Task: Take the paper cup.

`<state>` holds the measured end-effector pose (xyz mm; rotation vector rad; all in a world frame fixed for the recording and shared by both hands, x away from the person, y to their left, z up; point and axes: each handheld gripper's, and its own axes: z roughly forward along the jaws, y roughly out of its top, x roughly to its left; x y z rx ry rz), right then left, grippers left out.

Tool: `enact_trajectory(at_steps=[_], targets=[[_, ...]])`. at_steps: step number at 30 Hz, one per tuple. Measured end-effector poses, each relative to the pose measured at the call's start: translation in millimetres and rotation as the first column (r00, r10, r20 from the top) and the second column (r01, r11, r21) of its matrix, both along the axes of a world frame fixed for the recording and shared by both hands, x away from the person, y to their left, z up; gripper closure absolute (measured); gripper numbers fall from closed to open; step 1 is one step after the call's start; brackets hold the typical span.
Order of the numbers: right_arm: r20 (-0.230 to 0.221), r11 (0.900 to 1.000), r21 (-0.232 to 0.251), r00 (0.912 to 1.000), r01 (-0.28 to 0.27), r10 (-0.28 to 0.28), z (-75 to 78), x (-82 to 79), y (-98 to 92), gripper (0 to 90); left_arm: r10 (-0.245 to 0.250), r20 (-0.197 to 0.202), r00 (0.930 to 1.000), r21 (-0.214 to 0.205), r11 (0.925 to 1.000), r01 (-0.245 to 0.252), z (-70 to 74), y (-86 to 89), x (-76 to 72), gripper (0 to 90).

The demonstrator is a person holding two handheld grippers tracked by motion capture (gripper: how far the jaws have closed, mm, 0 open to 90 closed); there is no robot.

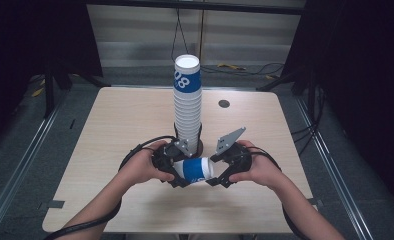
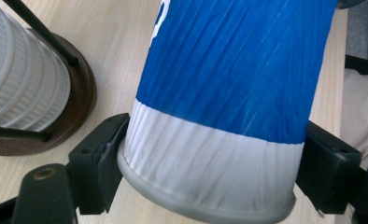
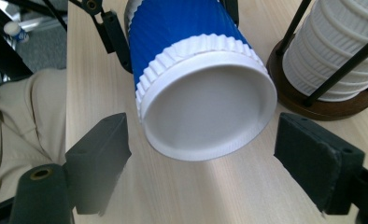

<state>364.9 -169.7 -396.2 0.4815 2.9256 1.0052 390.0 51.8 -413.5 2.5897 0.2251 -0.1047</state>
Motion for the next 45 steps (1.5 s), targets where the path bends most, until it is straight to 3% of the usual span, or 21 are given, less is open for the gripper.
enact_trajectory(at_steps=[1, 3, 5, 21, 33, 45], targets=[[0.0, 1.0, 0.0, 1.0, 0.0, 0.0, 0.0, 0.0, 0.0, 17.5, -0.012, 0.005, 0.9999, 0.008, 0.9999, 0.012, -0.4, -0.5, 0.5, 19.8], [0.003, 0.9985, -0.055, 1.0, -0.004, 0.004, 1.3, 0.6, 2.4, 17.5, -0.01, 0.0, 0.9999, 0.027, 0.9996, 0.01, -1.6, -2.0, -1.2, 19.8], [0.001, 0.9977, -0.068, 1.0, -0.004, 0.004, 2.5, 0.8, 3.8, 17.6, -0.003, -0.004, 1.0, 0.015, 0.9999, 0.003, -2.3, -2.7, -2.1, 19.8], [0.007, 0.9825, -0.178, 0.9984, -0.054, 0.056, 2.6, 2.4, 14.8, 18.2, -0.014, -0.015, 0.9998, 0.051, 0.9986, 0.015, -3.0, -6.2, -3.2, 19.7], [0.0, 0.9702, -0.227, 0.9962, -0.085, 0.087, 2.0, 0.9, 21.5, 19.0, -0.009, -0.026, 0.9996, 0.066, 0.9978, 0.011, -2.2, -8.6, -4.8, 19.7], [-0.008, 0.9551, -0.274, 0.9932, -0.114, 0.116, 1.0, 0.5, 26.6, 24.7, -0.038, -0.016, 0.9991, 0.089, 0.9952, 0.039, -2.0, -9.1, -2.3, 19.7]])
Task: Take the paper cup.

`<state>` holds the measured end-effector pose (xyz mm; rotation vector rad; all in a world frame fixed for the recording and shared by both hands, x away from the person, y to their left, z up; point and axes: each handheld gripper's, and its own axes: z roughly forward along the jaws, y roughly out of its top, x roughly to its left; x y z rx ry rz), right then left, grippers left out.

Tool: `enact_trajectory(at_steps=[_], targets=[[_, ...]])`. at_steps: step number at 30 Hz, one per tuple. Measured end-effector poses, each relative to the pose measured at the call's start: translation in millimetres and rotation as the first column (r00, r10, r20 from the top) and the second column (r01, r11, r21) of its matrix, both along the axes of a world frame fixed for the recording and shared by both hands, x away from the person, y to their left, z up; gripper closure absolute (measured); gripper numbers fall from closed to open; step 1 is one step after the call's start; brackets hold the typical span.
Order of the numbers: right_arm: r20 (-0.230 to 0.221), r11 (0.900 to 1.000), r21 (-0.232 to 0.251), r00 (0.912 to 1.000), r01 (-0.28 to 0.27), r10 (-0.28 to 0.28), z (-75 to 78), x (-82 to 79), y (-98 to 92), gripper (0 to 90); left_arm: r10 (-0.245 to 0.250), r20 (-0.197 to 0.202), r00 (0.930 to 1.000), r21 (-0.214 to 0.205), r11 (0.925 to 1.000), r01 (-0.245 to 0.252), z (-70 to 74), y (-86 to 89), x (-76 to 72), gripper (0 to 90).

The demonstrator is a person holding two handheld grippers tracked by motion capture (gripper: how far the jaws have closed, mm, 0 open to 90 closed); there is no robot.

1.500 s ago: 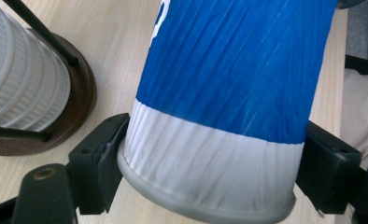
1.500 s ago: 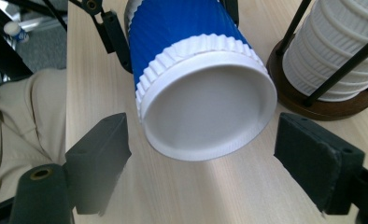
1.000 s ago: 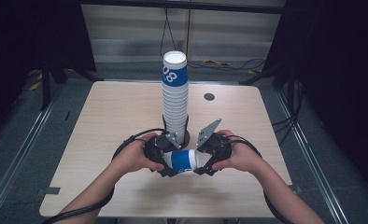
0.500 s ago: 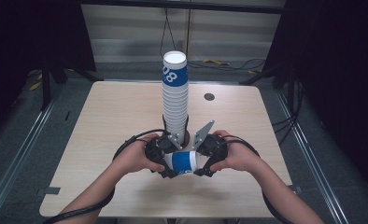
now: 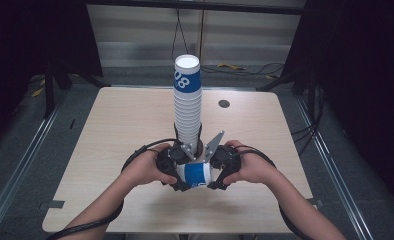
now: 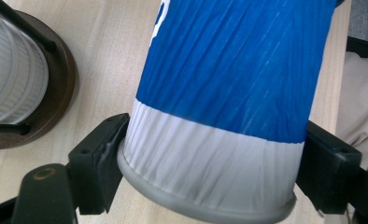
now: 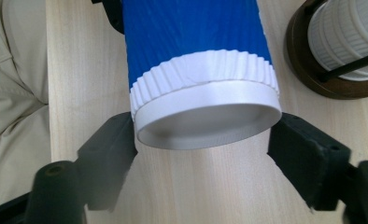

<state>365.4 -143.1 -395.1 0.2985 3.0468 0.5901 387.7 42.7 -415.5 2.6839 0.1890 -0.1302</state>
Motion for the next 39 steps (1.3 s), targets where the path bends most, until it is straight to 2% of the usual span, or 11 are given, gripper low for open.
enact_trajectory(at_steps=[1, 8, 14, 15, 19, 22, 23, 26, 36, 37, 39], targets=[[0.0, 1.0, 0.0, 1.0, 0.0, 0.0, 0.0, 0.0, 0.0, 24.7, 0.019, -0.004, 0.9998, -0.009, 0.9998, -0.02, -0.2, 0.1, -1.0, 19.7], [-0.004, 0.9998, -0.007, 0.9999, -0.016, 0.016, 0.1, -0.1, 2.2, 25.0, 0.006, -0.001, 1.0, 0.005, 1.0, -0.006, 0.8, -0.8, 0.0, 19.7], [0.008, 0.9995, -0.016, 0.9996, -0.028, 0.028, 0.1, 0.0, 4.3, 29.0, 0.014, -0.008, 0.9999, 0.001, 0.9999, -0.014, 0.9, -2.1, -0.6, 19.6], [0.008, 0.9995, -0.016, 0.9996, -0.028, 0.028, 0.1, 0.0, 4.3, 29.0, 0.033, -0.019, 0.9993, -0.013, 0.9994, -0.033, 0.1, -2.6, -2.3, 19.6], [0.019, 0.9994, -0.013, 0.9993, -0.033, 0.033, -0.1, 0.4, 3.7, 31.0, 0.015, -0.01, 0.9998, 0.006, 0.9999, -0.015, 1.4, -1.9, -0.5, 19.7], [0.013, 0.9996, -0.009, 0.9995, -0.027, 0.027, -0.2, -0.1, 3.6, 30.3, 0.017, -0.006, 0.9998, -0.003, 0.9998, -0.018, 0.7, -2.1, -1.0, 19.7], [0.012, 0.9996, -0.007, 0.9996, -0.026, 0.026, -0.2, -0.1, 3.6, 29.4, 0.033, -0.02, 0.9993, -0.01, 0.9994, -0.033, 0.7, -2.5, -2.4, 19.6], [0.009, 0.9996, 0.005, 0.9996, -0.026, 0.026, -0.5, 0.0, 3.9, 27.6, 0.016, -0.009, 0.9998, 0.01, 0.9998, -0.016, 2.1, -1.8, -0.5, 19.7], [0.015, 0.9995, 0.0, 0.9993, -0.033, 0.033, -1.6, -0.6, 5.9, 26.4, 0.005, -0.005, 1.0, 0.003, 1.0, -0.005, 0.6, -2.8, -0.6, 19.7], [0.013, 0.9992, 0.002, 0.9992, -0.039, 0.039, -1.7, -0.5, 6.4, 26.3, 0.02, -0.013, 0.9997, -0.005, 0.9998, -0.021, 0.3, -3.2, -2.2, 19.7], [0.016, 0.9991, 0.004, 0.999, -0.041, 0.041, -1.5, -0.8, 7.1, 26.3, -0.003, 0.001, 1.0, 0.006, 1.0, 0.003, 1.7, -3.3, -0.5, 19.7]])
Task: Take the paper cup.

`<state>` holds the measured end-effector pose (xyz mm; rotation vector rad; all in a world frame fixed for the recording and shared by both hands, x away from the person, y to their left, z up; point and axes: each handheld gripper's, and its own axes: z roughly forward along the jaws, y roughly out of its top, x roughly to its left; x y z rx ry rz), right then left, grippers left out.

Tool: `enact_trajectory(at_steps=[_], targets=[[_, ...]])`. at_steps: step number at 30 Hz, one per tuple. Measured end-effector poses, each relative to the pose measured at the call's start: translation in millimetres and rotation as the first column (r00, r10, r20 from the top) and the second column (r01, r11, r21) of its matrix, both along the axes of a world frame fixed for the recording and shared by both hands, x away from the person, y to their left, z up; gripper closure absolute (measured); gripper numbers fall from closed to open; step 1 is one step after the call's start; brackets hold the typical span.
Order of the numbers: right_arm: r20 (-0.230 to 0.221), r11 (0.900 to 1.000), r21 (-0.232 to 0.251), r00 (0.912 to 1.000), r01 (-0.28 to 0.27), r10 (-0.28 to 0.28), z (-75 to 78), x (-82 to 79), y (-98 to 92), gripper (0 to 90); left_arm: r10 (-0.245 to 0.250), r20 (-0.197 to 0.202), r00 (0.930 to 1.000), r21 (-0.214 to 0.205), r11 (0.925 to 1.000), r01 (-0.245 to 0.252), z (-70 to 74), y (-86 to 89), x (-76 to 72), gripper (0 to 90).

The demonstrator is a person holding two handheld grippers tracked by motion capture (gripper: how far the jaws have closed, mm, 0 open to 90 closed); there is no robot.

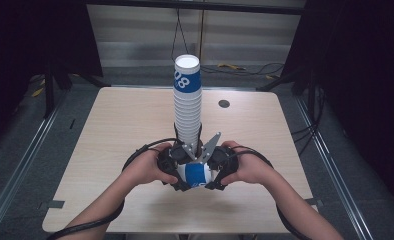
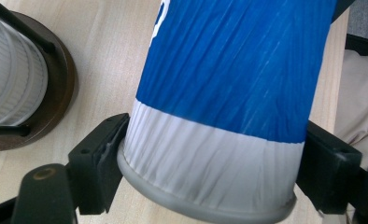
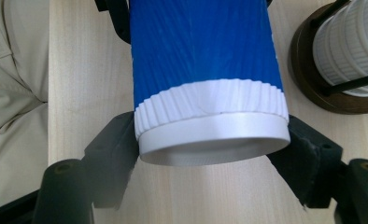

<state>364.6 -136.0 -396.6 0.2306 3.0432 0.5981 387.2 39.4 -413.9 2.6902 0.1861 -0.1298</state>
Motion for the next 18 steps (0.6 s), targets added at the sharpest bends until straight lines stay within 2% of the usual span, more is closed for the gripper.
enact_trajectory(at_steps=[4, 5, 9, 11, 13, 15, 18], targets=[[0.006, 1.0, 0.006, 1.0, -0.001, 0.001, 0.1, 0.0, -0.1, 27.1, 0.001, -0.001, 1.0, -0.005, 1.0, -0.001, -0.9, -0.1, -0.7, 19.7], [0.005, 1.0, 0.009, 1.0, -0.003, 0.003, -0.3, 0.2, -0.2, 28.4, -0.003, -0.005, 1.0, 0.006, 1.0, 0.003, -0.3, -0.3, -0.7, 19.7], [0.008, 1.0, 0.003, 0.9999, -0.007, 0.007, -1.2, -0.5, -0.8, 30.0, -0.011, -0.001, 0.9999, 0.007, 0.9999, 0.011, -0.8, -0.6, -0.8, 19.6], [0.011, 1.0, 0.004, 0.9999, -0.004, 0.004, -2.0, -0.7, -1.0, 30.2, 0.005, -0.003, 1.0, 0.003, 1.0, -0.005, -1.2, -0.8, -1.7, 19.7], [0.005, 1.0, 0.007, 1.0, -0.006, 0.006, -2.3, -0.6, -1.4, 30.0, -0.018, 0.001, 0.9998, 0.006, 0.9998, 0.018, -1.0, -1.4, -0.3, 19.6], [0.001, 1.0, 0.004, 1.0, 0.002, -0.002, -1.9, -0.9, -1.3, 29.2, -0.002, 0.0, 1.0, 0.004, 1.0, 0.002, -1.2, -1.7, -1.4, 19.6], [-0.001, 0.9999, 0.015, 1.0, 0.003, -0.003, -1.6, -0.7, -0.7, 26.3, -0.006, 0.002, 1.0, 0.009, 0.9999, 0.006, -0.9, -1.7, -0.8, 19.6]])
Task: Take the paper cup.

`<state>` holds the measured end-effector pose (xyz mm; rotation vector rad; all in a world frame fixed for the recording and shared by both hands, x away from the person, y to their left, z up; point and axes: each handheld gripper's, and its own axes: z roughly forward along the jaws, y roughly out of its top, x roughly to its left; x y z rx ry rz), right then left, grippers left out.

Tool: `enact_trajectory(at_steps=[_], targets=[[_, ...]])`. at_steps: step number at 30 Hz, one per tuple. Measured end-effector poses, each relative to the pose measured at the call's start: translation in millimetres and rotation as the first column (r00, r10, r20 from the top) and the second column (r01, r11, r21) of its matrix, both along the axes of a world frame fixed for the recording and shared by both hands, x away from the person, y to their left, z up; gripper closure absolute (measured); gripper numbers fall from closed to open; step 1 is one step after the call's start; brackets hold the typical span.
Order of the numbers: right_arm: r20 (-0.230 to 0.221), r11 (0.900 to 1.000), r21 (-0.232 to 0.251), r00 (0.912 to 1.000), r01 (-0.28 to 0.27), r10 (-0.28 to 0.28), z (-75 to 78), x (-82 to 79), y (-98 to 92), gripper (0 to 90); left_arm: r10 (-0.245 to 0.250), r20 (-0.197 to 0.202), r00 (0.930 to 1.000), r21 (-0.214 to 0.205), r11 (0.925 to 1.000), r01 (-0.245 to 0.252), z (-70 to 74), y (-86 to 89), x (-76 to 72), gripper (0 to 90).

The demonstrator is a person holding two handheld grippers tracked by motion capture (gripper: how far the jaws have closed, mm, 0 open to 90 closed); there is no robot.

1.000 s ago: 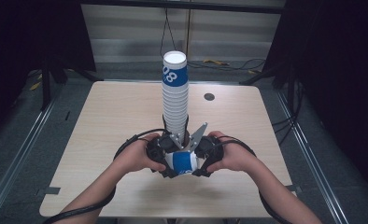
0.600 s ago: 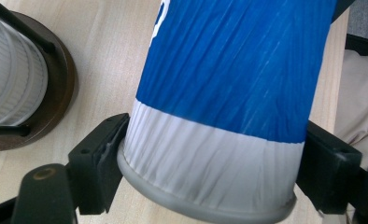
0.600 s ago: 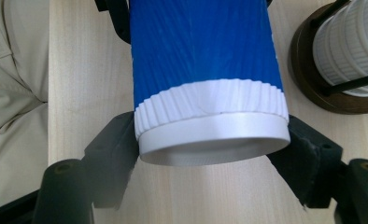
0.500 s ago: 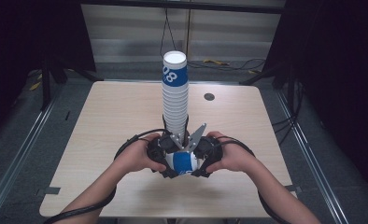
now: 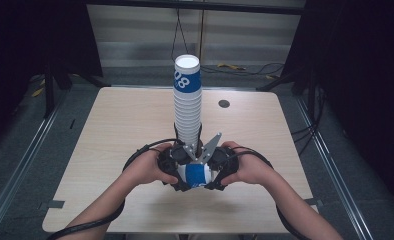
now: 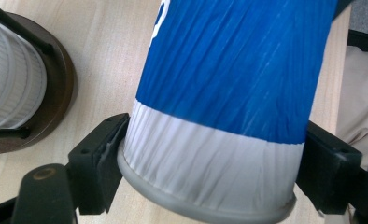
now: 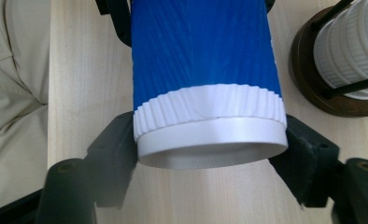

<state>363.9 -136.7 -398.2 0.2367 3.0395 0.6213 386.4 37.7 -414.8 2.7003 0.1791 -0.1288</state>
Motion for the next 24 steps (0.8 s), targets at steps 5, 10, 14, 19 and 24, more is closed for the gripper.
enact_trajectory(at_steps=[5, 10, 14, 19, 24], targets=[[0.006, 0.9999, 0.01, 0.9999, -0.009, 0.009, 0.7, 0.4, 1.6, 25.0, 0.006, -0.001, 1.0, -0.013, 0.9999, -0.006, 0.0, -2.0, -2.0, 19.6], [0.009, 0.9998, 0.005, 0.9997, -0.022, 0.022, 0.2, -0.2, 3.9, 29.0, 0.041, -0.008, 0.9991, -0.036, 0.9985, -0.041, -2.3, -3.8, -5.9, 19.6], [-0.002, 0.9999, 0.006, 0.9999, -0.01, 0.01, -1.4, -0.1, 2.1, 29.9, -0.002, 0.006, 1.0, -0.006, 1.0, 0.002, 0.1, -2.7, -2.7, 19.4], [-0.003, 0.9998, 0.019, 1.0, -0.008, 0.008, -4.0, 0.8, 0.2, 30.0, -0.019, 0.027, 0.9994, -0.004, 0.9998, 0.019, 0.7, -3.1, -1.6, 18.8], [-0.002, 0.9998, 0.02, 1.0, 0.001, -0.001, -4.3, 0.0, -0.8, 30.0, -0.021, 0.032, 0.9993, -0.012, 0.9997, 0.021, 1.7, -3.2, -1.9, 18.8]])
